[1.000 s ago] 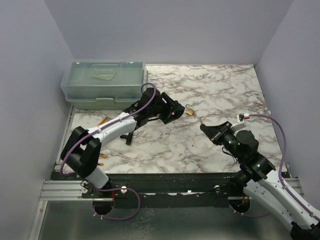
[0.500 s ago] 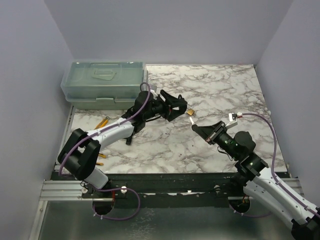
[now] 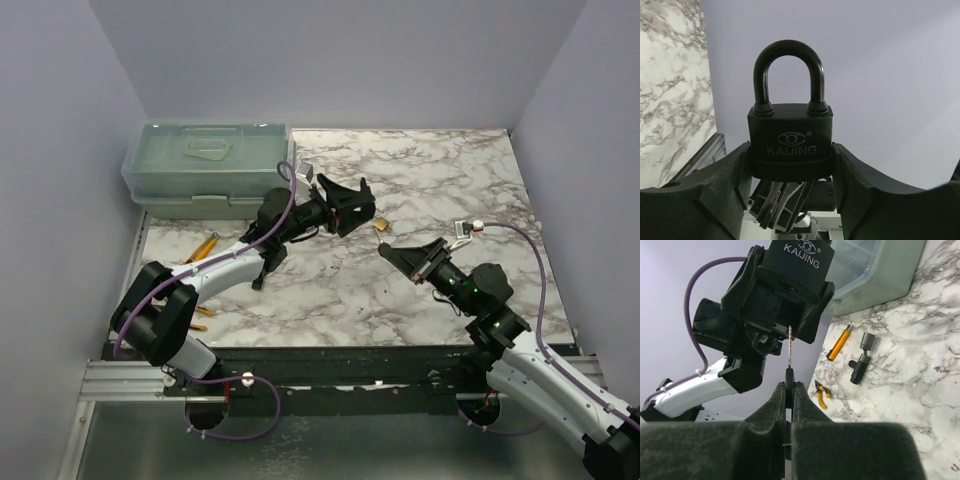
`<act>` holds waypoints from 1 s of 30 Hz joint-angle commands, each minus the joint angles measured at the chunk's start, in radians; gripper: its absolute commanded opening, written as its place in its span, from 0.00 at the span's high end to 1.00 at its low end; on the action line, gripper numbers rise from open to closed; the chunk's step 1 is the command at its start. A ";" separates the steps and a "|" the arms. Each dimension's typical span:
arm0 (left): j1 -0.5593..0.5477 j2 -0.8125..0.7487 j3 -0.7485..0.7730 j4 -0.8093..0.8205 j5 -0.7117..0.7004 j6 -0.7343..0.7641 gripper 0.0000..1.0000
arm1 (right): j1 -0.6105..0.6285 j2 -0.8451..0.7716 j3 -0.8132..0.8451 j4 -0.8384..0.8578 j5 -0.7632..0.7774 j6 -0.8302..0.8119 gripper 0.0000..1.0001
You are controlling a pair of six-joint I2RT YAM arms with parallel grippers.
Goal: Unlock with the key
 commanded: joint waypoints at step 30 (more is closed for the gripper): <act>0.010 0.047 -0.039 0.653 -0.024 -0.201 1.00 | 0.002 0.370 -0.070 0.916 0.009 0.532 1.00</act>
